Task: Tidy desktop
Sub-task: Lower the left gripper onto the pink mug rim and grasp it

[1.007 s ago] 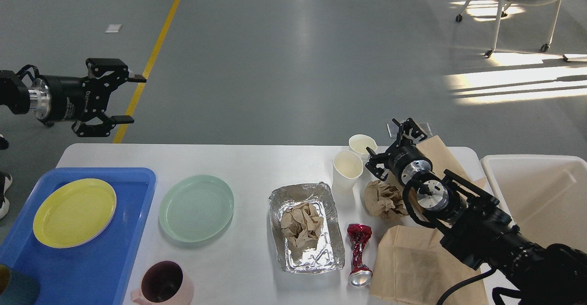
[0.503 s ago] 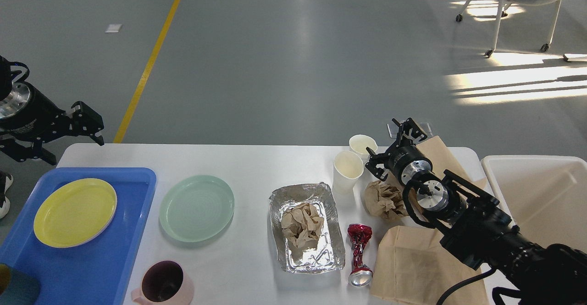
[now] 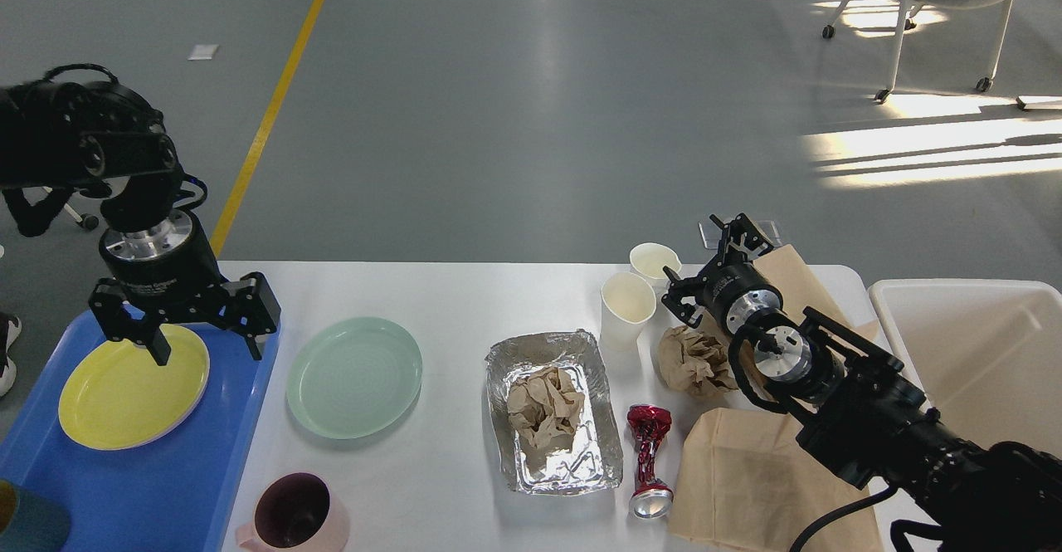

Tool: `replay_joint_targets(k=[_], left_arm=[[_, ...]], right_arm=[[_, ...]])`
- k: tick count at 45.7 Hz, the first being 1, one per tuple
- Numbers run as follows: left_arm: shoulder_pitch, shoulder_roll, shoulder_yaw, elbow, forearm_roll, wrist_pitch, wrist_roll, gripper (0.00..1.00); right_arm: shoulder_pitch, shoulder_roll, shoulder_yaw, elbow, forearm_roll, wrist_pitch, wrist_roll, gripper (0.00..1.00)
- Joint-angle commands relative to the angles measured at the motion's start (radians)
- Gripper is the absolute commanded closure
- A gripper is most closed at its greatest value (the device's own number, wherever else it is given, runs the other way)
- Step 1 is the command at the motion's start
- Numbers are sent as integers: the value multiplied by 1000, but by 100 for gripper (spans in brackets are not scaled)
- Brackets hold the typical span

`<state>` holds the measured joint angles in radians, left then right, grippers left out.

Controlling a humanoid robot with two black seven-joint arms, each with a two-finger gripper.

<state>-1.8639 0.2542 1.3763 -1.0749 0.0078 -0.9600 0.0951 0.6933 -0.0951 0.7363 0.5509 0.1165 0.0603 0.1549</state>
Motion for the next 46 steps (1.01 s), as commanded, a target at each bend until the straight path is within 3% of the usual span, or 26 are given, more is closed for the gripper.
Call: replay_joint_targets(k=[1,13,25,36,46], left_arm=[[-3,-55,-14,-10,6,0,-3,3],[20,-82,-13,-62,8,0,-2,3],[143,-90,-17,-65,8,0,0,3],[239,-93,-20,13,8,0,-3,3],[334,-125,-23,161,8,0,-3,4]], right_arm=[[0,0,0,0,0,1,0,0],[0,0,0,1,-1,0,0,0],[0,0,0,1,0,0,0,0],[0,0,0,1,0,0,0,0],[0,0,0,1,0,0,0,0]])
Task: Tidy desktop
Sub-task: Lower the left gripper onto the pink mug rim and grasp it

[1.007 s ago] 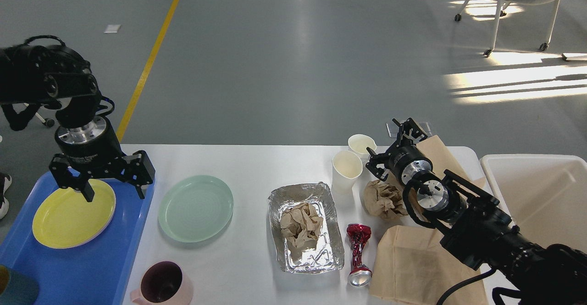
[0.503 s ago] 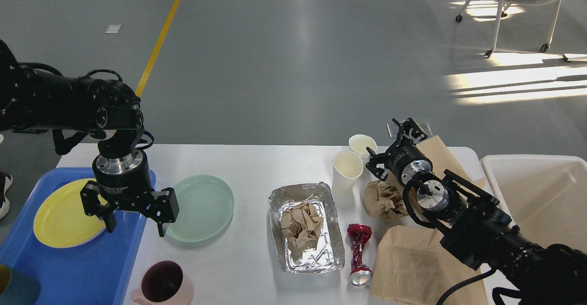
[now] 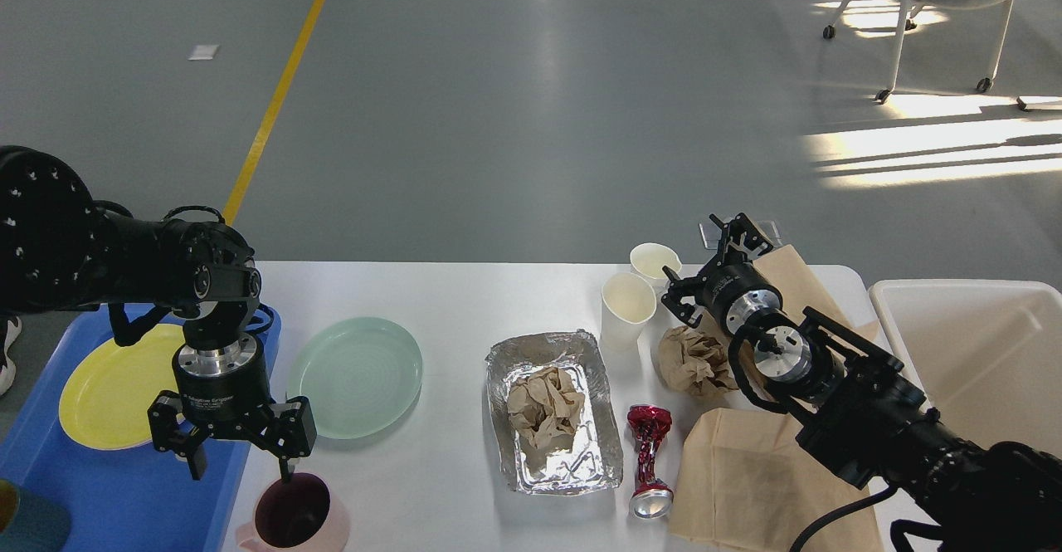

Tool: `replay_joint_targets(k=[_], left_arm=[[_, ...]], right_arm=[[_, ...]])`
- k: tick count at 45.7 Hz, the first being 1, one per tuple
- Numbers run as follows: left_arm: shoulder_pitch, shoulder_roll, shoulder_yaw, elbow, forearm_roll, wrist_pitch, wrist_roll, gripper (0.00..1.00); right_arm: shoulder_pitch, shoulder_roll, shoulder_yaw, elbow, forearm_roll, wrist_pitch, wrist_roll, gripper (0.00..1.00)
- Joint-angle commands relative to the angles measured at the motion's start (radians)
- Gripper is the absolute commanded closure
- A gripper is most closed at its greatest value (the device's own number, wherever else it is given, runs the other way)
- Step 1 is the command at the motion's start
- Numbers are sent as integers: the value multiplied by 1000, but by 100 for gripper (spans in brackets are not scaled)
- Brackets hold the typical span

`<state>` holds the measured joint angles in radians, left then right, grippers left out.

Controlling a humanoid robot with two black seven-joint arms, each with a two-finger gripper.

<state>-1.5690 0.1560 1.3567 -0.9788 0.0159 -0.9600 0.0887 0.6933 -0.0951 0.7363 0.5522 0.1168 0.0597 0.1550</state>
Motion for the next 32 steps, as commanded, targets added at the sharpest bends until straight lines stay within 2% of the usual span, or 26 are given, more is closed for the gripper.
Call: replay_joint_targets(k=[1,11,32], left_arm=[[43,-35,-5,69,1,0,3,4],[75,-46,-56,86,1,0,8,4],[66,-46,-57,85,6,0,6,4]], right_arm=[[0,0,0,0,0,0,0,0],[0,0,0,0,0,0,1,0],[0,0,0,0,0,0,0,0]])
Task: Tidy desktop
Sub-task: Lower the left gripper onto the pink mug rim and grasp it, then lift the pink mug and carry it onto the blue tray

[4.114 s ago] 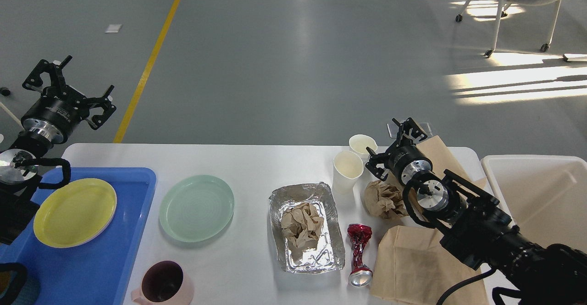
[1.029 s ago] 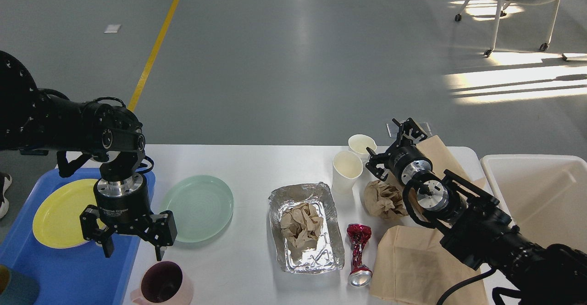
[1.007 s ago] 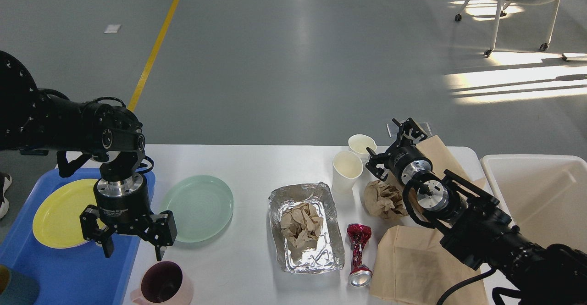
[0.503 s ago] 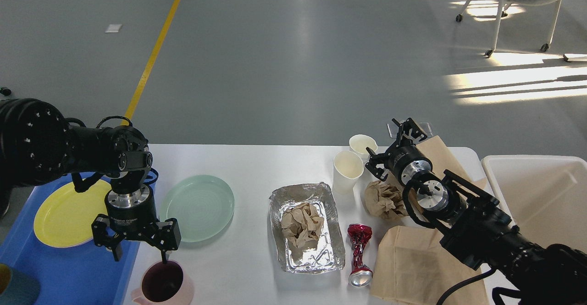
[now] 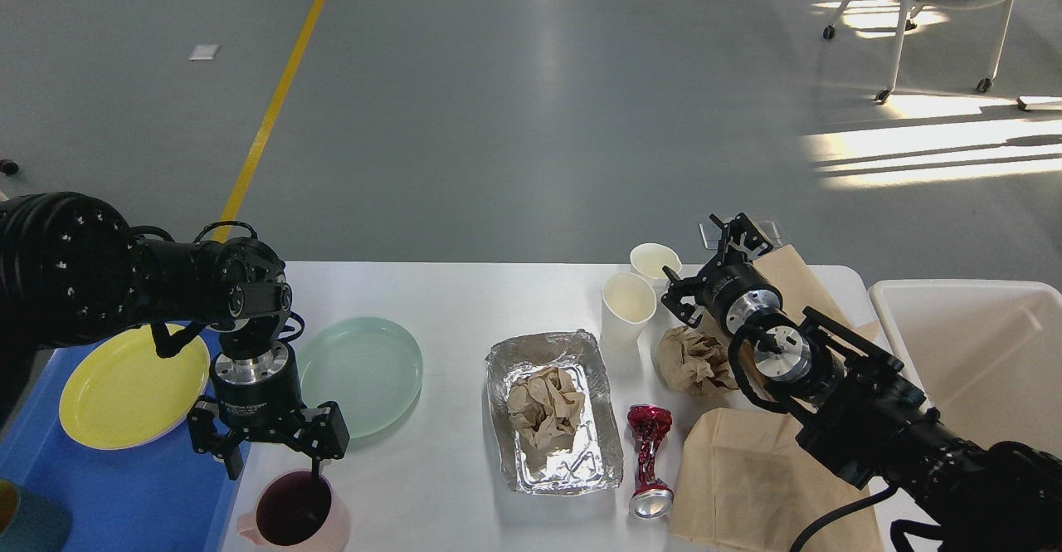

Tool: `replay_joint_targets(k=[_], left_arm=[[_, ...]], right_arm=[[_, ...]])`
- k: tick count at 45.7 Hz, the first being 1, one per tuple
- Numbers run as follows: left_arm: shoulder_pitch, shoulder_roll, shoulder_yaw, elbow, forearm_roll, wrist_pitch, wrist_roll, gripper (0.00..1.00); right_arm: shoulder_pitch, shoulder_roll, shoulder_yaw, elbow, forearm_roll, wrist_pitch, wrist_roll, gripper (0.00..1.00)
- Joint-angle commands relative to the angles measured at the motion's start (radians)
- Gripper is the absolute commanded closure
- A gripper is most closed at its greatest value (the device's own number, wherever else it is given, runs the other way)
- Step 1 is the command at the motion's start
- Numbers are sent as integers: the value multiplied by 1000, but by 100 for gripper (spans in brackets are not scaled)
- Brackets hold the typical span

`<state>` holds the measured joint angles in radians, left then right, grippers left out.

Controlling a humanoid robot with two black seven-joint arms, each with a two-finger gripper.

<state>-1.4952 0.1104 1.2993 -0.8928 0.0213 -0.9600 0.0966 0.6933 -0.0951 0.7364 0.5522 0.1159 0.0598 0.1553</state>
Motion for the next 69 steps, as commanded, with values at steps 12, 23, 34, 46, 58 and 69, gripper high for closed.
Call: replay_joint_targets(k=[12,23,34,46,58,69], left_arm=[[-19,3,-3,-2,0,0,-2,4],[-22,5,-8,-15,2,0,0,4],[-69,15,0,-81,6,0,0,4],[-68,17,5,-123,25,0,2,4],[4,11,2,-31,46,0,2,5],[27,8,-9,18,45,0,-5,18]], right_arm=[[0,0,0,0,1,0,0,0],[0,0,0,0,1,2,0,0],[0,0,0,0,-1,0,0,0],[0,0,0,0,1,2,0,0],[0,0,0,0,1,2,0,0],[0,0,0,0,1,0,1,0]])
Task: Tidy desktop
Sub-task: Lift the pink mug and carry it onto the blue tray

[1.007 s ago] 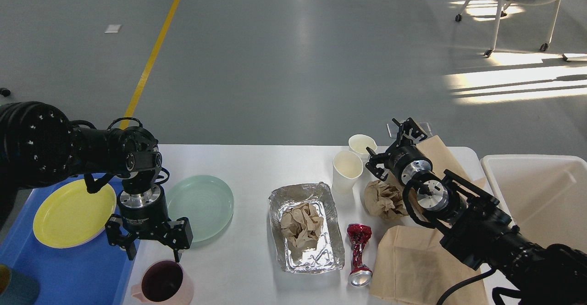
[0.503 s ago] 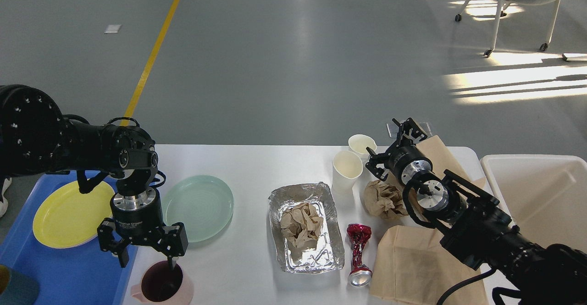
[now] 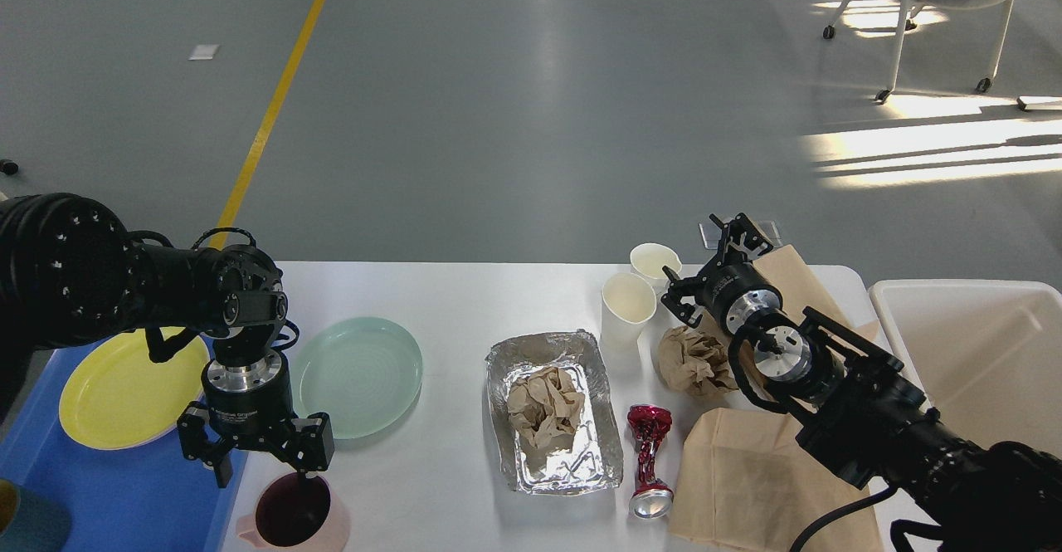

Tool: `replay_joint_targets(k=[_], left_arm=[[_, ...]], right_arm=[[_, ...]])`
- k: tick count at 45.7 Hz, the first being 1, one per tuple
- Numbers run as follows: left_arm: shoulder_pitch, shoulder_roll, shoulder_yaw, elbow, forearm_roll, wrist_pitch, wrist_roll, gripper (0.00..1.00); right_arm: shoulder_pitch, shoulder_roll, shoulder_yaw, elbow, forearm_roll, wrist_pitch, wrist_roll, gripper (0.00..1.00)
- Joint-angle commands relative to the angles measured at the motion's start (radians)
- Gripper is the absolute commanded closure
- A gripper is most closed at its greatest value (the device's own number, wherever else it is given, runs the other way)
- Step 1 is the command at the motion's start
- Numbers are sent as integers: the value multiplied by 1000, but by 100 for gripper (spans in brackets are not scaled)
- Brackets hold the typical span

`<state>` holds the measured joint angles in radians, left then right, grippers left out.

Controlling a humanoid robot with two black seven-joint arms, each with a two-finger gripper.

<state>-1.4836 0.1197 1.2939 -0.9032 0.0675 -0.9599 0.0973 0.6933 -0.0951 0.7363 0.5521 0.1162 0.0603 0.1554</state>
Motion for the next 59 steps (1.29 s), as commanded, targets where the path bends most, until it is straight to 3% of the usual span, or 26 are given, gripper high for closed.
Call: replay_joint_targets(k=[1,10,20,25,29,40,59], left_arm=[[19,-2,-4,33,-2,0,-5,20],[42,-18,-38,55,-2,0,-5,38],[45,-20,-42,56,-2,0,-4,69],[46,-20,-41,56,-2,0,-5,91],[51,-18,-42,56,-2,0,-5,99],[16,-5,-73,37,-5,0,-14,100],[-297,210,-58,-218,-3,0,-7,100]], right_arm=[[0,0,0,0,0,-1,0,0],[0,0,0,0,-1,-1,1,0],[0,0,0,0,-1,-1,0,0],[0,0,0,0,0,0,1,0],[0,0,0,-1,-1,-1,0,0],[0,0,0,0,0,-1,0,0],[0,0,0,0,0,0,1,0]])
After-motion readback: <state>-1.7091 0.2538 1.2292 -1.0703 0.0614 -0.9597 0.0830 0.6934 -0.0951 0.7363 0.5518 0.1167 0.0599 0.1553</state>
